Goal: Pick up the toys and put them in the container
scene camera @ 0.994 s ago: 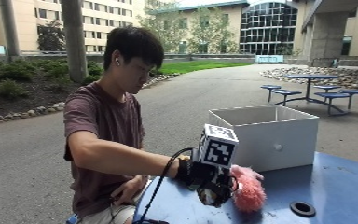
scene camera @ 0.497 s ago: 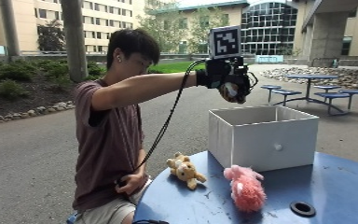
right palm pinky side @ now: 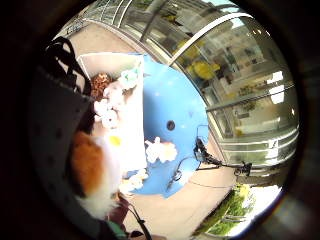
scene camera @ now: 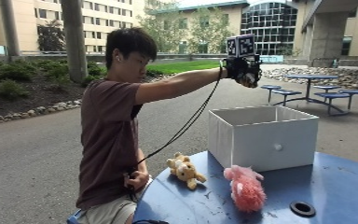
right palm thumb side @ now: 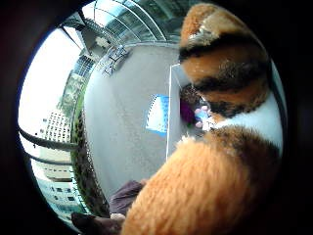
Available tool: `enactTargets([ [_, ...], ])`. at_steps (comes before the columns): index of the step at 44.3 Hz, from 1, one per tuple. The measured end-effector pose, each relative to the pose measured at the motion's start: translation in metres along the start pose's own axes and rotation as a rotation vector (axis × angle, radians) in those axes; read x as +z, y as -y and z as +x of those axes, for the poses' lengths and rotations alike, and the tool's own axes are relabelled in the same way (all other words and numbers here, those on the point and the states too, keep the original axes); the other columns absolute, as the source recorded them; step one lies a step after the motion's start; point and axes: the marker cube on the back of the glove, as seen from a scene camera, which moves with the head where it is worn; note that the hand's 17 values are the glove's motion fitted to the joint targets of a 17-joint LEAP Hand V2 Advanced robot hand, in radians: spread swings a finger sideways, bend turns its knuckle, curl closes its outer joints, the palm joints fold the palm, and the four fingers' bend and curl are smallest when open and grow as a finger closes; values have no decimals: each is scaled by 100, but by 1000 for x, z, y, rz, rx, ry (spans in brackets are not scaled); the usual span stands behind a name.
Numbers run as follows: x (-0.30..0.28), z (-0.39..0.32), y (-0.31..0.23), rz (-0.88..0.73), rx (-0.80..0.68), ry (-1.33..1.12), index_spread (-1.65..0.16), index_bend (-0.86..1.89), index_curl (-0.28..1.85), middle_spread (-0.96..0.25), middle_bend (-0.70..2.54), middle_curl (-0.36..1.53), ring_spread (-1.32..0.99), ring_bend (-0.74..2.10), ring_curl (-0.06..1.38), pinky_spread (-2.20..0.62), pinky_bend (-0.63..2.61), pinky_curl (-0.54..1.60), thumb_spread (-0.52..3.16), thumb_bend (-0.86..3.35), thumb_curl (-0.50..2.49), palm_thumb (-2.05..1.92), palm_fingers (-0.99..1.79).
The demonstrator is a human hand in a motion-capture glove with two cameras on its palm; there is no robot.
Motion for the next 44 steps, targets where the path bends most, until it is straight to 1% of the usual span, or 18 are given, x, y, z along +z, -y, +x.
enactTargets([
  [4, 12, -19, 14, -13, 3, -1, -18, 132, 97, -34, 109, 73, -36, 128, 59, -27, 125, 60, 71, 12, 97, 61, 50],
  [7, 22, -24, 17, -122, 10, 6, -18, 131, 99, -34, 108, 74, -36, 128, 59, -26, 125, 60, 72, 11, 98, 60, 45],
  [8, 25, -23, 17, -178, 15, 8, -18, 127, 98, -34, 105, 73, -35, 128, 59, -25, 122, 59, 73, 9, 96, 58, 35],
  [9, 29, -22, 16, -231, 18, 8, -18, 119, 97, -34, 99, 72, -33, 127, 59, -23, 121, 59, 77, 6, 94, 54, 17],
  [10, 31, -21, 14, -275, 18, 7, -18, 110, 96, -32, 97, 71, -30, 118, 58, -19, 122, 61, 86, 2, 91, 46, -3],
  [11, 33, -21, 13, -304, 15, 4, -18, 102, 93, -29, 86, 68, -24, 107, 57, -15, 126, 63, 92, -5, 86, 34, -34],
  [12, 33, -22, 14, -316, 12, 3, -19, 82, 87, -23, 72, 63, -20, 98, 55, -12, 131, 63, 95, -9, 82, 26, -64],
  [14, 33, -28, 16, -303, 16, 7, -19, 55, 78, -14, 54, 57, -14, 82, 50, -7, 134, 59, 98, -13, 75, 12, -83],
  [16, 30, -27, 16, -281, 27, 13, -20, 38, 70, -8, 41, 52, -9, 70, 45, -3, 131, 56, 101, -11, 71, 6, -76],
  [18, 25, -10, 8, -270, 41, 13, -21, 25, 63, -4, 31, 48, -6, 60, 41, 0, 127, 54, 104, -9, 67, 1, -68],
  [22, 15, 38, -22, -267, 72, -13, -21, 10, 52, 0, 18, 43, -1, 45, 35, 4, 115, 50, 109, -6, 61, -3, -52],
  [28, 6, 93, -65, -305, 150, -85, -21, 6, 42, 2, 14, 40, 2, 32, 30, 7, 100, 44, 117, -3, 54, -3, -37],
  [38, -9, 206, -146, -309, 351, -107, -20, 5, 31, 3, 14, 35, 4, 25, 29, 8, 87, 38, 125, -3, 45, -4, -29],
  [40, -8, 225, -160, -307, 357, -94, -19, 5, 30, 3, 14, 35, 4, 25, 29, 8, 85, 37, 125, -3, 44, -3, -28],
  [44, 6, 259, -183, -323, 299, -53, -20, 7, 27, 3, 14, 34, 3, 24, 29, 8, 80, 36, 127, -3, 41, -3, -27],
])
